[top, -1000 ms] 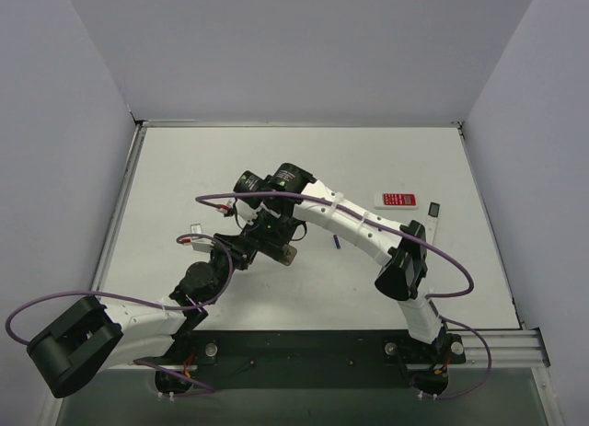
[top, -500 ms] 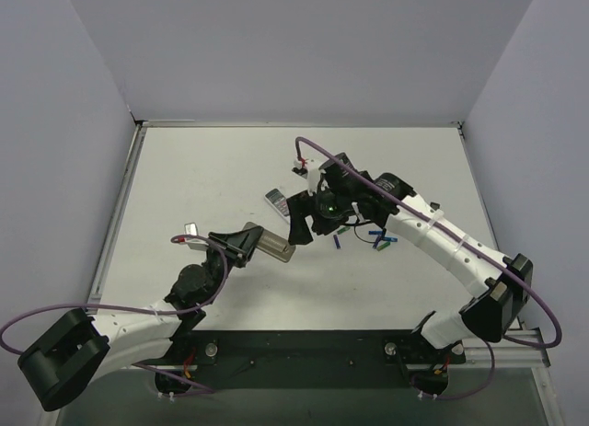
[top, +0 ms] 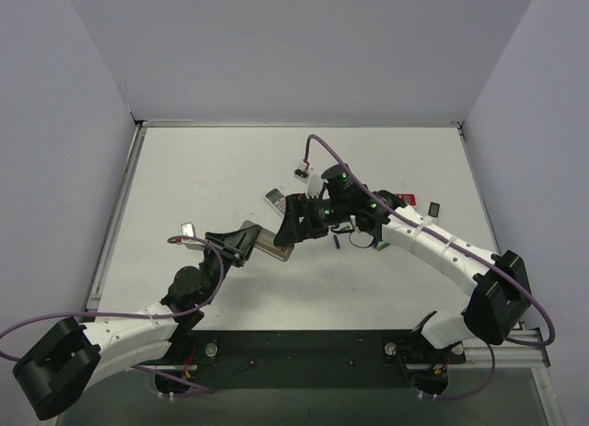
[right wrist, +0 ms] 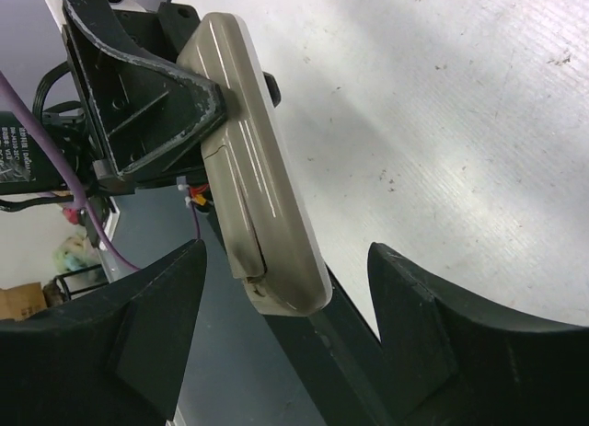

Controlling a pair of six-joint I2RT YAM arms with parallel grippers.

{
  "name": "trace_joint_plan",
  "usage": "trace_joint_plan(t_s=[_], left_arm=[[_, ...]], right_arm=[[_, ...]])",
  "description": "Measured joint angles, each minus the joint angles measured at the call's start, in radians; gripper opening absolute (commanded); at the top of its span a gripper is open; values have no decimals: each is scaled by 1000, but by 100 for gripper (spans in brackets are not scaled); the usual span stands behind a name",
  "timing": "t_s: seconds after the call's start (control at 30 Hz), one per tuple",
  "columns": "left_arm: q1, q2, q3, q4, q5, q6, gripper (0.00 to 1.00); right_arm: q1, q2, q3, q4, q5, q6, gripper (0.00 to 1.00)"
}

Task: Load the batteries into the remote control

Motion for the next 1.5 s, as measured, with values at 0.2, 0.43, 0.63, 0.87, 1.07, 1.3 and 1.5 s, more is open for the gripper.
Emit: trace_joint_plan(t_s=[0.2,0.43,0.63,0.87,1.07,1.3,1.5], left_arm=[[0,-9,0,-2,-6,-1,0],[0,-11,0,-11,-10,0,0],[0,-12,0,-14,-23,-18,0],[0,-13,-3,-10,-34,-26,0],[0,-24,-3,-11,-32,-26,0],[0,-81,-3,-124,-27,0,0],[13,-125,26,-364,-6,80,0]], right_arm=[[-18,0,-86,99,-61,71,59],[-28,0,-144,215,-127,144,38],[-45,0,-185,313,-185,203,20],[-51,0,-223,397,-210,240,30],[-65,-13,-224,397,-200,218,68],[-137,-196,-206,193,20,32,81],[-191,-466,-235,73,354,-111,100]])
